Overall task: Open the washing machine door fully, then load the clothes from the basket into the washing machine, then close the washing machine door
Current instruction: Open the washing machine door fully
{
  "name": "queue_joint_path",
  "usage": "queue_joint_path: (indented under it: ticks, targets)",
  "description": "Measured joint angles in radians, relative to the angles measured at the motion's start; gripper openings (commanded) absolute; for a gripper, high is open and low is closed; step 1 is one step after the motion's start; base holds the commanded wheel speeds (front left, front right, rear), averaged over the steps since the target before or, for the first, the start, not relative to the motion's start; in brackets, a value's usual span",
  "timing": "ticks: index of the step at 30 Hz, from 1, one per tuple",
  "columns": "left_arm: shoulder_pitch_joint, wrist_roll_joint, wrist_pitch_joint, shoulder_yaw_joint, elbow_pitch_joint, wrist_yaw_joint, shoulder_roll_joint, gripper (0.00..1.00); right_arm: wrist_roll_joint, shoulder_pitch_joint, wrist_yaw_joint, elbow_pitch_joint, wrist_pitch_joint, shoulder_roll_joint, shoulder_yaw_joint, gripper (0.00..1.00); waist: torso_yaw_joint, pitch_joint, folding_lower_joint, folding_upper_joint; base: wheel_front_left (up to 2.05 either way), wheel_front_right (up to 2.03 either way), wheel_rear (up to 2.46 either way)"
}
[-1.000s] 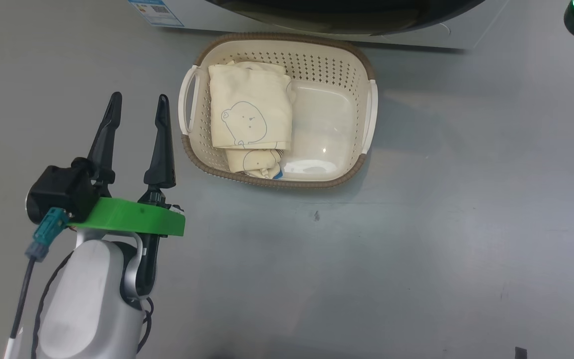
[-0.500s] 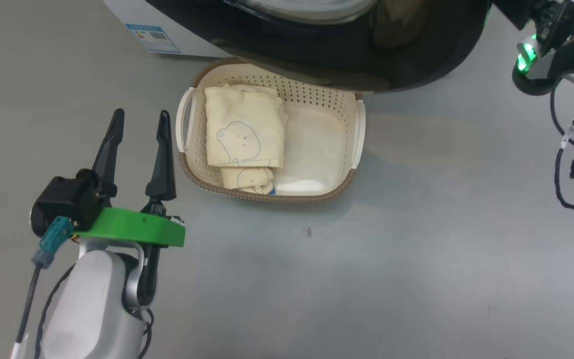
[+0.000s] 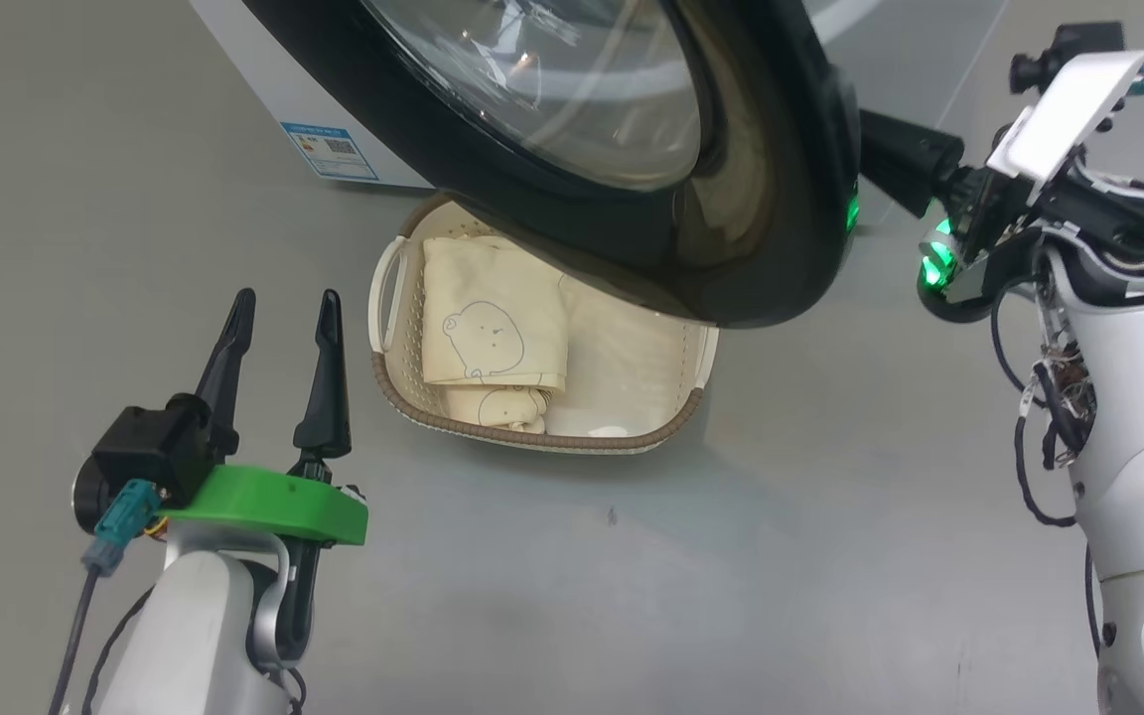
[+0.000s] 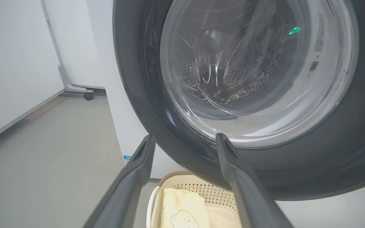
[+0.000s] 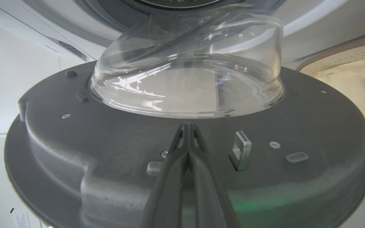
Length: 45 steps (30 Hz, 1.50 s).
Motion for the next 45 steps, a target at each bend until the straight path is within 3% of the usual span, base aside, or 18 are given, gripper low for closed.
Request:
queue_joint_path:
  ticks: [27, 40, 45]
  targets:
    - [0.097, 0.0, 0.0, -0.024, 0.023, -0.003, 0.002, 1.0, 0.001, 0.195, 0.009, -0.057, -0.032, 0.063, 0.091, 0.0, 0.119, -0.145, 0.0, 0.0, 0.0, 0.0, 0.0]
    - [0.132, -0.008, 0.0, -0.042, 0.036, -0.003, 0.003, 1.0, 0.029, 0.272, 0.008, -0.061, -0.061, 0.075, 0.162, 0.0, 0.19, -0.205, 0.0, 0.0, 0.0, 0.0, 0.0]
    - [0.136, -0.008, 0.0, -0.056, 0.044, -0.004, 0.004, 1.0, 0.091, 0.292, 0.008, -0.074, -0.087, 0.074, 0.198, 0.0, 0.216, -0.225, 0.0, 0.0, 0.0, 0.0, 0.0]
